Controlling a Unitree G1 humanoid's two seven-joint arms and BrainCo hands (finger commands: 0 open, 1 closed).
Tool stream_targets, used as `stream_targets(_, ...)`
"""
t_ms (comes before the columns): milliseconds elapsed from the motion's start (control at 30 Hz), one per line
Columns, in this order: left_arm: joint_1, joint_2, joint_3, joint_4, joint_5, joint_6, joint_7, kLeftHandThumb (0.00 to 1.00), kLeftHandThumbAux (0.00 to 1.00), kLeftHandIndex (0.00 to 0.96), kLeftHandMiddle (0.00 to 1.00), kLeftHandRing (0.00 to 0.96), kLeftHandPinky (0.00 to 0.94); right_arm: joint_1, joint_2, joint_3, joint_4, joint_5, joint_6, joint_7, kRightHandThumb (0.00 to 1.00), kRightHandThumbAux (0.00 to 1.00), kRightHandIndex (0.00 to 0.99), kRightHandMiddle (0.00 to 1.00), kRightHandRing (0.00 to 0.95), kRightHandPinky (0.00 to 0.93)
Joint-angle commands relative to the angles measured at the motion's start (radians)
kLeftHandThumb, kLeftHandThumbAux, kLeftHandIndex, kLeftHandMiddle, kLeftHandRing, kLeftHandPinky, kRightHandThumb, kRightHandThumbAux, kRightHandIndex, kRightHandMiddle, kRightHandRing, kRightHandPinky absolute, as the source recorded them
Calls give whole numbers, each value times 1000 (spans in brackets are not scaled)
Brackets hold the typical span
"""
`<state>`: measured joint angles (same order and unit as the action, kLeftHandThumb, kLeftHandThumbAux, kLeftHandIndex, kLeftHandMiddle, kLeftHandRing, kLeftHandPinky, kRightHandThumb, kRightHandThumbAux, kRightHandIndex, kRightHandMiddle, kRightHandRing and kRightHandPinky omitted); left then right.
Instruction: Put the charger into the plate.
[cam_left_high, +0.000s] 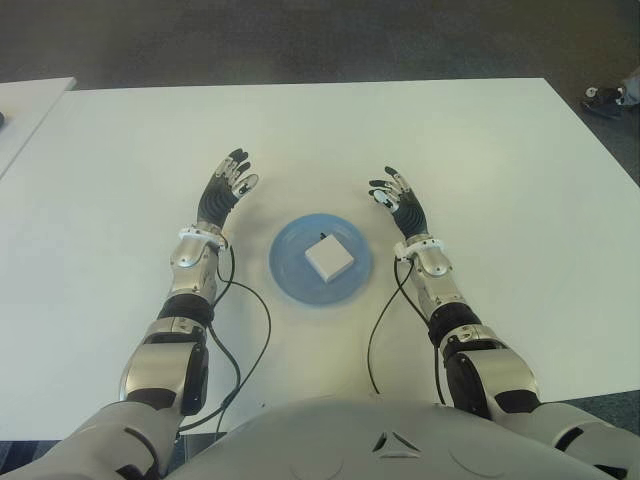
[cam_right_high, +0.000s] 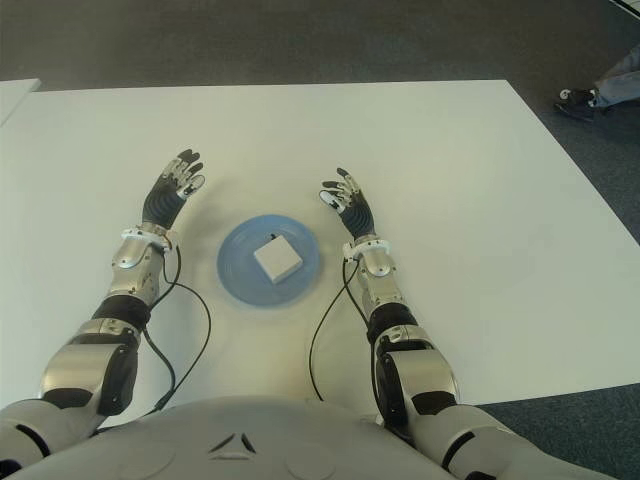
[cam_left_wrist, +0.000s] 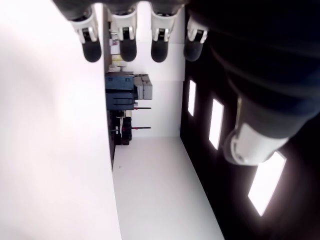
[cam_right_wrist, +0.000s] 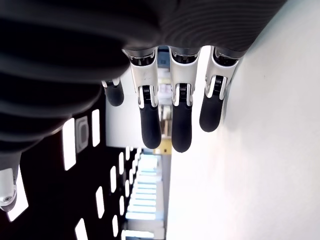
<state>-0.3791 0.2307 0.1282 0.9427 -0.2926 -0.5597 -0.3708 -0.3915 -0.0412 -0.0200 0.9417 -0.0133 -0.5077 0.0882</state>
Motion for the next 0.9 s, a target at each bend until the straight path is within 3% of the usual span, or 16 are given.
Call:
stream_targets(33, 21, -20, 12, 2, 21, 11, -10, 2, 594, 0, 0, 0, 0, 85, 2, 2, 46, -5, 91, 1, 0, 491, 62, 290, 293, 259)
stream_targets(333, 87, -61, 3, -49, 96, 15, 87, 4, 584, 0, 0, 0, 0, 93, -15, -2, 38, -10, 79, -8, 0, 504, 69, 270, 279, 256)
stream_targets(467, 109, -69, 4, -68, 121, 23, 116, 8, 585, 0, 0, 0, 0, 98, -25, -1, 33, -12, 80, -6, 0, 501, 71, 248, 254, 199)
stream_targets(667, 145, -82, 8, -93, 133, 38, 121, 12, 581, 0, 0, 0, 0, 110, -35, 5, 14, -24, 92, -20, 0, 482, 78, 228, 220, 127)
stream_targets(900, 198, -89, -9, -139, 148, 48, 103, 5, 558, 0, 0, 0, 0, 123, -40, 5, -8, -32, 95, -26, 0, 468, 91, 218, 201, 112)
